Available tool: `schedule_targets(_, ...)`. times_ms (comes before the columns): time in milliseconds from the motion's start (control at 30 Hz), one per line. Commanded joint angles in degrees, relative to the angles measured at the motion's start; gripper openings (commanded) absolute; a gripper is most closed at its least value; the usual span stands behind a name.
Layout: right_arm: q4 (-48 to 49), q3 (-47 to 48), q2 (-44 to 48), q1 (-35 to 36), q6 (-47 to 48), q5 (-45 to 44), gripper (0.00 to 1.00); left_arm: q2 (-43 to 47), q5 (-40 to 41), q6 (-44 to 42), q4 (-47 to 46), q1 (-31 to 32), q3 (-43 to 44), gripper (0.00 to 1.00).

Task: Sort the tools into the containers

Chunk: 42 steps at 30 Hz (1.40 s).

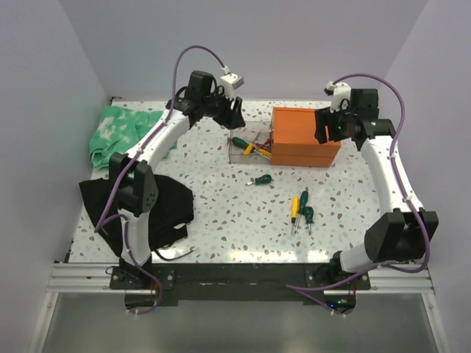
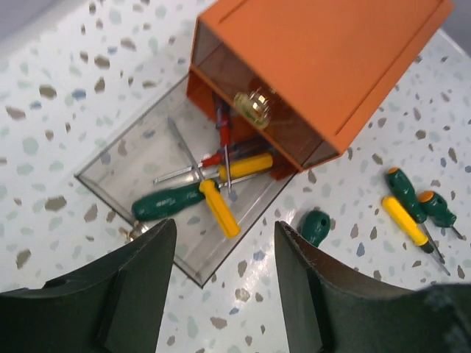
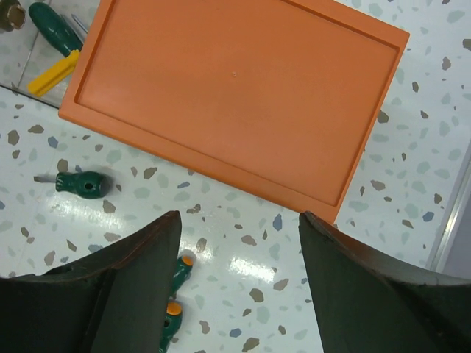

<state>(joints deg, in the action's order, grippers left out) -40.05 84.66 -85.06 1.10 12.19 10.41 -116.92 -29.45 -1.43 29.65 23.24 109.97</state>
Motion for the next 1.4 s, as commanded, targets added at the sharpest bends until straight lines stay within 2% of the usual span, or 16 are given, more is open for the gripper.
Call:
schedule_targets(0, -0.99, -0.02, 5.33, -0.14, 4.51, 3.62, 0.70, 3.20, -6.32, 3.19, -11.54, 0.13, 0.06, 0.61)
schedule_targets(33, -3.43, 0.15, 6.12, -0.22, 5.73, 6.00, 0.70, 1.63, -5.80, 3.45, -10.41, 0.05, 0.94, 0.61)
schedule_targets(67, -5.54, 0.50, 6.39, -0.14, 10.88, 8.98, 0.70, 0.74, -5.79, 4.50, -9.53, -0.04, 1.90, 0.61)
schedule_targets(100, -8.00, 0.94, 6.74, -0.05, 14.06, 15.97, 0.70, 0.12, -6.23, 5.03, -8.91, -0.13, 2.61, 0.61)
schedule_targets(133, -12.63, 0.77, 7.79, 0.30, 17.14, 18.21, 0.70, -0.14, -6.84, 5.56, -8.91, -0.13, 2.27, 0.61)
schedule_targets(200, -15.57, -2.99, 9.81, 0.91, 26.10, 21.22, 0.69, 0.73, -11.49, 5.74, -10.13, -0.30, -0.18, 0.61)
schedule_targets(233, -16.89, -5.01, 12.26, 1.79, 32.23, 21.14, 0.69, 1.08, -13.59, 5.56, -10.31, -0.31, -1.15, 0.61)
schedule_targets(333, -18.21, -13.36, 15.35, 4.07, 42.00, 18.43, 0.69, 2.84, -13.09, 7.49, -10.58, -0.39, -5.29, 0.62)
schedule_targets(500, -18.13, -21.72, 17.12, 7.15, 49.76, 14.64, 0.68, 4.42, -8.97, 6.44, -7.77, -0.48, -11.79, 0.61)
schedule_targets(667, -14.89, -29.27, 16.51, 8.56, 61.89, 11.48, 0.67, 5.30, -6.50, 6.00, -7.76, -1.27, -14.52, 0.61)
schedule_targets(900, -13.04, -24.02, 2.55, 9.53, 70.60, 10.68, 0.68, 9.51, -3.78, 3.99, -8.56, -1.54, -16.63, 0.61)
schedule_targets(1133, -13.29, -19.89, -7.29, 11.02, 82.37, 7.61, 0.67, 14.00, 0.70, 1.70, -8.20, -1.62, -20.76, 0.62)
schedule_targets(1367, -16.63, -17.96, -12.05, 12.52, 93.19, 3.74, 0.65, 14.88, 3.35, -0.33, -8.03, -1.80, -21.47, 0.63)
